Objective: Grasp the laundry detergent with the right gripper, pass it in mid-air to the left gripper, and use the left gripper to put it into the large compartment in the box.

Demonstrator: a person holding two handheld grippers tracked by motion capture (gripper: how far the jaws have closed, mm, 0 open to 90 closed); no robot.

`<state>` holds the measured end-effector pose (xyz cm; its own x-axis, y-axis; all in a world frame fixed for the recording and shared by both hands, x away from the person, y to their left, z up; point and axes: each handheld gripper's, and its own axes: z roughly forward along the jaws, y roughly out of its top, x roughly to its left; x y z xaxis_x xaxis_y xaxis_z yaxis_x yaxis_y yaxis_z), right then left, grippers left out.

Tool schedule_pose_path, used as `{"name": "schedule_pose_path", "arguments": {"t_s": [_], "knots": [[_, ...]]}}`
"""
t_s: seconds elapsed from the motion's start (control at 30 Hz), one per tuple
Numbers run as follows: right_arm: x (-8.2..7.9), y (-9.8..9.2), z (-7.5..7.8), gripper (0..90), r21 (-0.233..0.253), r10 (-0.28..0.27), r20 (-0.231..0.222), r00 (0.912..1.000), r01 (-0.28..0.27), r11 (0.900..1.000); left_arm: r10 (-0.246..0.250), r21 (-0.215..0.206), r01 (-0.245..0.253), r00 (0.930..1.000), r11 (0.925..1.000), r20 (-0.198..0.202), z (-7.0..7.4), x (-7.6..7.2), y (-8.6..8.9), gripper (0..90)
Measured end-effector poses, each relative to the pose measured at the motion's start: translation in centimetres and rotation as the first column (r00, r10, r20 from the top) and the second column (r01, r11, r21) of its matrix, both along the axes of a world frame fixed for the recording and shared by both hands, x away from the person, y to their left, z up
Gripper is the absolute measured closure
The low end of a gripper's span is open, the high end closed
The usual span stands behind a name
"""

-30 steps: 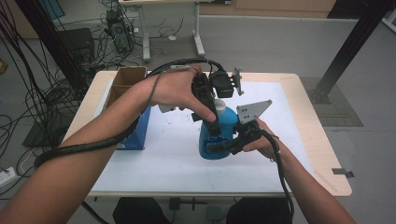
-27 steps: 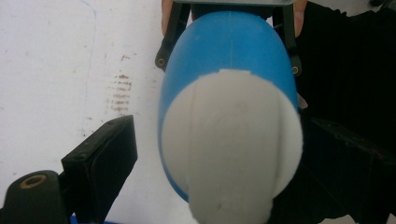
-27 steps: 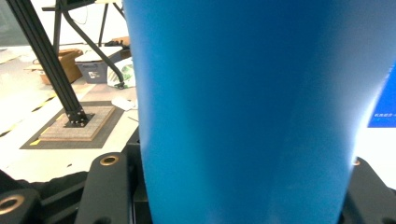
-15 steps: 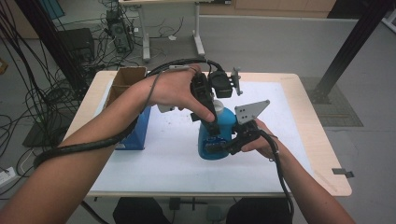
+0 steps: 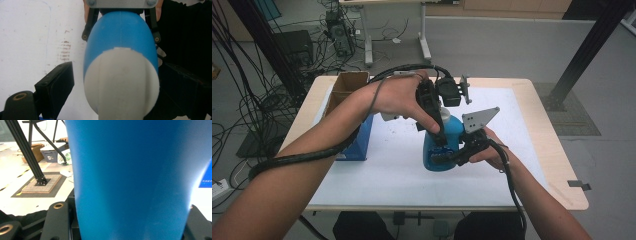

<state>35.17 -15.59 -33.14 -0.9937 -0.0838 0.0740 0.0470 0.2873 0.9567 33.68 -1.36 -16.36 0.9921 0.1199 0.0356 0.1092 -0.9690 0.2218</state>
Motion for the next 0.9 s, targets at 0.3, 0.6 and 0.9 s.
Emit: {"name": "schedule_pose_path", "arguments": {"t_s": [0.3,0.6,0.9], "knots": [[-0.16,0.04,0.09,42.1,0.001,0.004,0.004,1.0,-0.004,1.0,-0.017,0.001,0.017,0.9998,0.9999,-0.004,-0.4,-0.08,-0.37,15.6],[-0.23,0.09,0.1,42.0,-0.002,0.007,0.01,0.9999,-0.007,1.0,-0.031,0.001,0.031,0.9995,0.9995,-0.007,-0.54,-0.14,-0.57,22.6],[-0.33,0.25,0.06,42.0,-0.011,0.008,0.015,0.9999,-0.008,1.0,-0.032,0.009,0.032,0.9993,0.9994,-0.02,-0.66,-0.18,-0.67,27.8]]}}
